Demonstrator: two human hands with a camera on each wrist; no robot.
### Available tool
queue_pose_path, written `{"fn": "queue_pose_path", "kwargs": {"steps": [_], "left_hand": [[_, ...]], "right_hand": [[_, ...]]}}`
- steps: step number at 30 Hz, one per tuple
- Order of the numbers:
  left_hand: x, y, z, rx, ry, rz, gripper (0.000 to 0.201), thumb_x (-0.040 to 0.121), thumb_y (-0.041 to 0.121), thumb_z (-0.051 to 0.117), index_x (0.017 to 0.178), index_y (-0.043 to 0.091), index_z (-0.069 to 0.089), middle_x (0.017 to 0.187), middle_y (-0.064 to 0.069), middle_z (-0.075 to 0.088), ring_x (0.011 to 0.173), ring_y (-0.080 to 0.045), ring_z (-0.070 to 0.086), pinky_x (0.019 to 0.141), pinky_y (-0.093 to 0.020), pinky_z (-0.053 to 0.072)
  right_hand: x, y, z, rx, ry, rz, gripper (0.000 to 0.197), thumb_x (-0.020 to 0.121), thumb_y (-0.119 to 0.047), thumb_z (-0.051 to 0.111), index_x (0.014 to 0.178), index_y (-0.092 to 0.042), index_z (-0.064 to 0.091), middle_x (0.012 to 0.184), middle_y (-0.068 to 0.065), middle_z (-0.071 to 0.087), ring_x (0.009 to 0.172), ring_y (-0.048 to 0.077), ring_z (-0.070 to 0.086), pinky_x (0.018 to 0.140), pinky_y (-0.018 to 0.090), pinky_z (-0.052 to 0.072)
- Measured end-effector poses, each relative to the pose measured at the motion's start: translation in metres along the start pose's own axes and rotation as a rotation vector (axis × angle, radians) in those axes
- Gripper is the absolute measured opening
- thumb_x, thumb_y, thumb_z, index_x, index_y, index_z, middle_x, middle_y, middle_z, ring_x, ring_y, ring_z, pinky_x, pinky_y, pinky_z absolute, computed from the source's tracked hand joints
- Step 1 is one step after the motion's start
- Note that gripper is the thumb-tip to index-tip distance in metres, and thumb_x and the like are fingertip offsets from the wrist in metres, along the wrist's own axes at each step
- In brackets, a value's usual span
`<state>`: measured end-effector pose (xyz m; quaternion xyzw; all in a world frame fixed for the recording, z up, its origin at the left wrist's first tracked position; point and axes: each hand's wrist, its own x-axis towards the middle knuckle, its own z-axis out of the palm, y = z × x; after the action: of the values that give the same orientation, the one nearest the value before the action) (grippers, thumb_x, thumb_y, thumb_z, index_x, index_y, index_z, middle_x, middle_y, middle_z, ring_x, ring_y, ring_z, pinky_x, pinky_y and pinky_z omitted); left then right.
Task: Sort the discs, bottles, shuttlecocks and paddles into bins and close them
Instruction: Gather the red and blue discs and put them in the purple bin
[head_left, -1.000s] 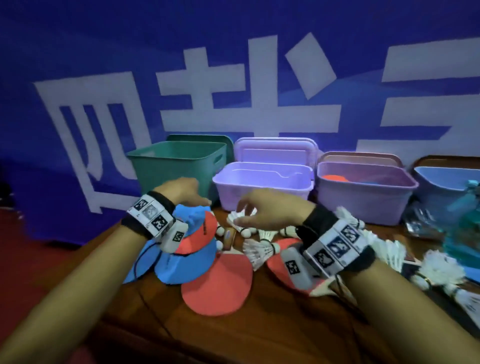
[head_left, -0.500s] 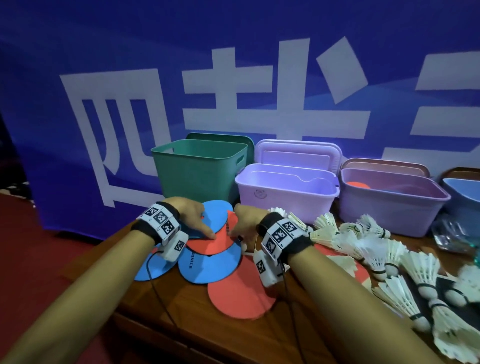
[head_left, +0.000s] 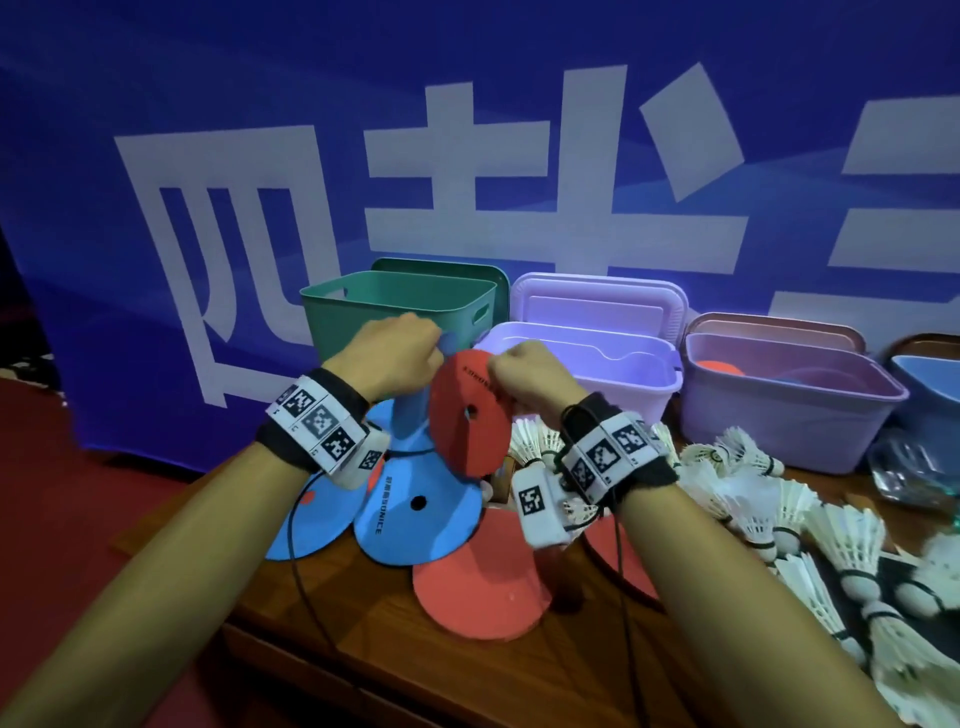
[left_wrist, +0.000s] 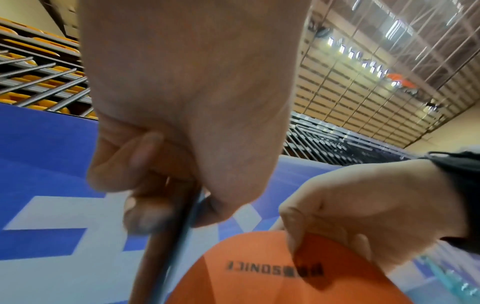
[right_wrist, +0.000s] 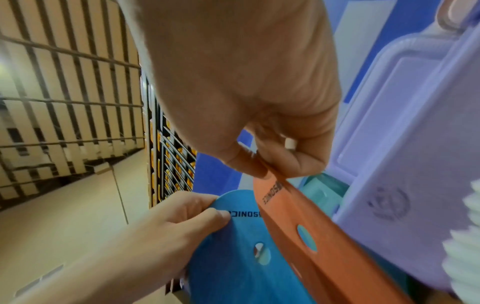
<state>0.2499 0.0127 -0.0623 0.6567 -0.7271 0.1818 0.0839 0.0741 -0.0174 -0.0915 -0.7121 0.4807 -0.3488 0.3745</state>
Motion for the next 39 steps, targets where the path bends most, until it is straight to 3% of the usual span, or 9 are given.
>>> {"fn": "queue_pose_path", "kwargs": {"steps": [7,13,16,20,25,29,31,35,39], "left_hand": [[0.027,0.060,-0.016,-0.451,0.385,0.086,0.018,0.101,0.024,0.040,0.087,0.013,0.046,0.072,-0.009,0.053,0.068,-0.038,0.049,0.057,-0.044,0.040],[0.069,0.169,-0.010,-0.585,0.452,0.209,0.014,0.096,0.005,0.046,0.106,0.004,0.055,0.074,-0.017,0.060,0.072,-0.044,0.058,0.063,-0.048,0.044],[0.090,0.225,-0.001,-0.706,0.398,0.195,0.015,0.096,0.010,0.045,0.106,0.007,0.055,0.087,-0.020,0.066,0.081,-0.045,0.061,0.067,-0.052,0.047],[0.121,0.281,0.015,-1.004,0.301,0.132,0.018,0.099,0.021,0.035,0.101,0.014,0.052,0.076,-0.016,0.064,0.055,-0.039,0.065,0.046,-0.048,0.053],[0.148,0.325,0.025,-1.250,0.154,0.089,0.015,0.105,0.012,0.033,0.112,0.009,0.046,0.081,-0.023,0.061,0.040,-0.026,0.061,0.034,-0.027,0.044],[0.178,0.343,0.042,-1.406,0.093,-0.023,0.023,0.102,0.006,0.030,0.118,0.002,0.046,0.100,-0.028,0.062,0.038,-0.021,0.062,0.033,-0.024,0.041],[0.189,0.348,0.054,-1.493,0.037,-0.081,0.027,0.101,0.004,0.027,0.121,0.001,0.045,0.106,-0.029,0.064,0.040,-0.022,0.064,0.035,-0.024,0.042],[0.202,0.354,0.074,-1.423,-0.049,-0.075,0.027,0.101,0.002,0.026,0.117,0.006,0.048,0.091,-0.025,0.068,0.044,-0.020,0.065,0.036,-0.025,0.044],[0.213,0.351,0.084,-1.301,-0.040,0.003,0.031,0.100,0.001,0.033,0.123,0.012,0.050,0.079,-0.013,0.067,0.039,-0.014,0.061,0.032,-0.022,0.038]], "right_hand": [[-0.038,-0.011,-0.097,0.208,0.312,-0.096,0.013,0.092,-0.005,0.046,0.089,-0.005,0.059,0.063,0.006,0.057,0.043,0.009,0.058,0.046,0.026,0.056],[-0.068,0.027,-0.189,0.073,0.528,-0.139,0.035,0.088,0.001,0.036,0.115,-0.010,0.055,0.077,0.016,0.065,0.044,0.020,0.066,0.047,0.036,0.058],[-0.076,0.060,-0.232,-0.129,0.681,-0.113,0.027,0.086,-0.014,0.041,0.106,-0.019,0.057,0.080,0.018,0.070,0.063,0.033,0.071,0.057,0.047,0.060],[-0.073,0.111,-0.281,-0.192,0.783,-0.041,0.030,0.084,-0.027,0.044,0.110,-0.021,0.060,0.090,0.018,0.072,0.079,0.039,0.071,0.072,0.055,0.059],[-0.073,0.129,-0.314,-0.160,0.866,0.004,0.021,0.097,-0.007,0.042,0.114,-0.011,0.055,0.087,0.018,0.068,0.053,0.023,0.071,0.041,0.028,0.055],[-0.049,0.154,-0.329,-0.140,0.947,0.016,0.018,0.087,-0.018,0.038,0.101,-0.021,0.048,0.089,0.019,0.068,0.068,0.040,0.070,0.060,0.051,0.060],[-0.043,0.155,-0.333,-0.119,0.958,0.030,0.020,0.090,-0.013,0.040,0.107,-0.015,0.051,0.096,0.017,0.068,0.079,0.039,0.069,0.071,0.047,0.058],[-0.031,0.166,-0.343,-0.055,0.918,0.059,0.021,0.098,-0.003,0.040,0.116,-0.006,0.051,0.098,0.010,0.063,0.065,0.024,0.067,0.050,0.025,0.050],[-0.007,0.197,-0.350,0.060,0.836,0.077,0.018,0.098,-0.012,0.041,0.111,-0.010,0.052,0.099,0.017,0.069,0.061,0.033,0.072,0.059,0.046,0.061]]}}
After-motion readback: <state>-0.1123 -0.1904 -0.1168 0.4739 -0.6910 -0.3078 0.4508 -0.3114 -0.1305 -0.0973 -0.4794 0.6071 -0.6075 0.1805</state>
